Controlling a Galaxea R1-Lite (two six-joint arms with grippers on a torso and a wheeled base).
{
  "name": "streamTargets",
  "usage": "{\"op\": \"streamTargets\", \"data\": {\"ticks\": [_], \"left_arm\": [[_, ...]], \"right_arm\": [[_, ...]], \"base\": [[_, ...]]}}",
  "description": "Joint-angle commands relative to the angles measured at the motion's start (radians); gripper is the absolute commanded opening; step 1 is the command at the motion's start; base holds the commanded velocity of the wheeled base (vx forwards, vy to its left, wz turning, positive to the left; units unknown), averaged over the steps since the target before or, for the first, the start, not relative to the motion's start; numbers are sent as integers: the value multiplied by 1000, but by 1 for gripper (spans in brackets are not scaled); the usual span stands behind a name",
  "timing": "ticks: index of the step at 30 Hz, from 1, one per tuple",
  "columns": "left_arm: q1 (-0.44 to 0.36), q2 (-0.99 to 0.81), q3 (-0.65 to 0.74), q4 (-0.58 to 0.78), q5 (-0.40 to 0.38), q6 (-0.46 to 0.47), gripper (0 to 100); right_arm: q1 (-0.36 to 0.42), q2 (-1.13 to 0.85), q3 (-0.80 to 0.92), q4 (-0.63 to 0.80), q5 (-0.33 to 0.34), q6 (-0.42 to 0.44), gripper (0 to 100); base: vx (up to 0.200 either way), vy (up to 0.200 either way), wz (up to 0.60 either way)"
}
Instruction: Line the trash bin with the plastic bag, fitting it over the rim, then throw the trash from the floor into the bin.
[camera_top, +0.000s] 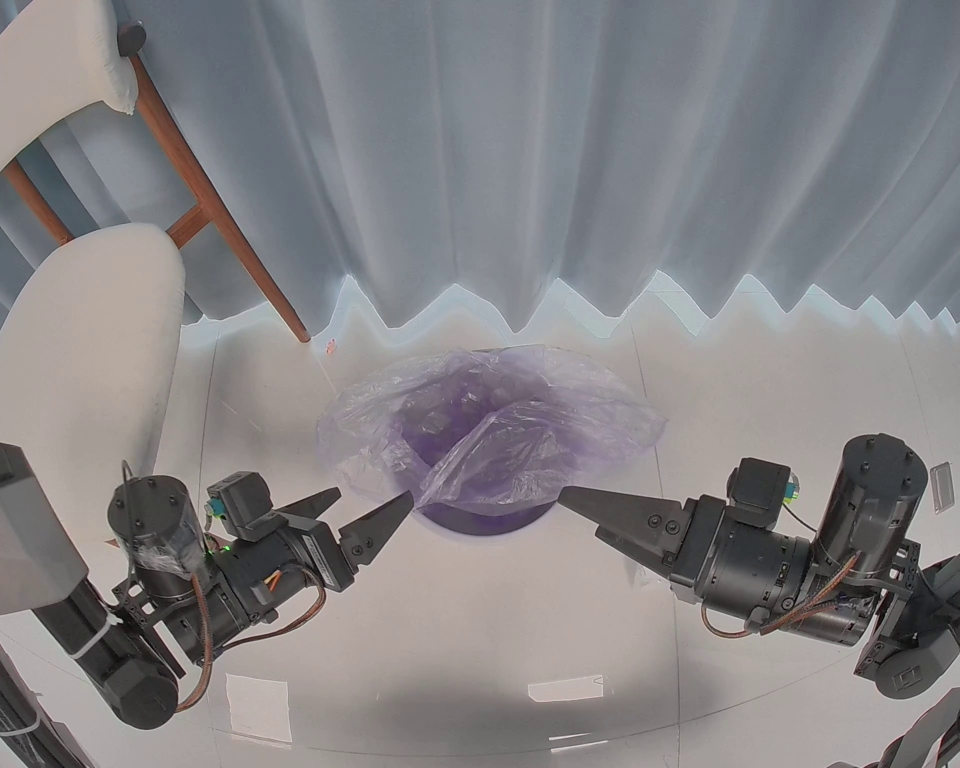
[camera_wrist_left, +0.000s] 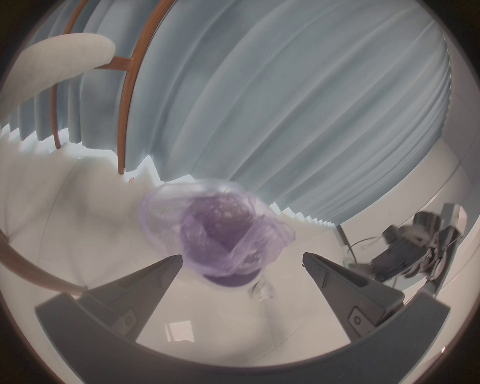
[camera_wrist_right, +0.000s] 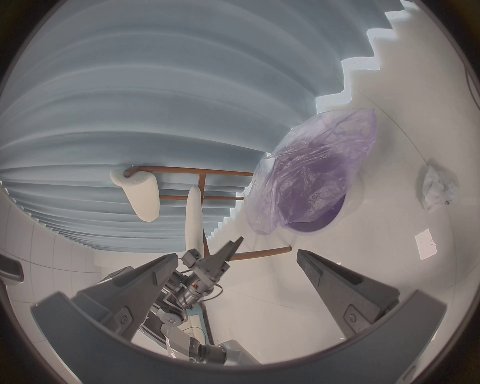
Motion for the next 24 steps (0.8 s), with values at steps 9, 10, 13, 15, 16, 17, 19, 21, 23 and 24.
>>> {"op": "streamTargets", "data": {"ticks": [9,10,13,15,16,17,19,21,23,24], "left_arm": [[4,70,-348,231,-10,153,100],[5,70,-399,288,-25,159,100],[4,70,-428,310,-37,160,100],[-7,71,-529,402,-65,183,100],[-12,74,-551,431,-65,202,100],[-15,82,-568,452,-65,220,100],[-28,122,-584,457,-65,249,100],[-39,159,-594,455,-65,284,100],[-51,180,-597,457,-65,329,100],[-56,185,-597,457,-65,341,100]], "right_arm": [[2,-88,15,-25,-12,-41,100],[2,-93,15,-25,-12,-41,100],[2,-94,15,-26,-12,-41,100],[5,-110,15,-26,-14,-42,100],[5,-120,15,-25,-12,-42,100],[7,-129,15,-23,-12,-44,100],[7,-142,15,-23,-12,-49,100],[7,-152,13,-23,-12,-49,100],[7,-157,13,-23,-11,-49,100],[7,-157,13,-23,-11,-49,100]], "base": [[0,0,0],[0,0,0],[0,0,0],[0,0,0],[0,0,0],[0,0,0],[0,0,0],[0,0,0],[0,0,0],[0,0,0]]}}
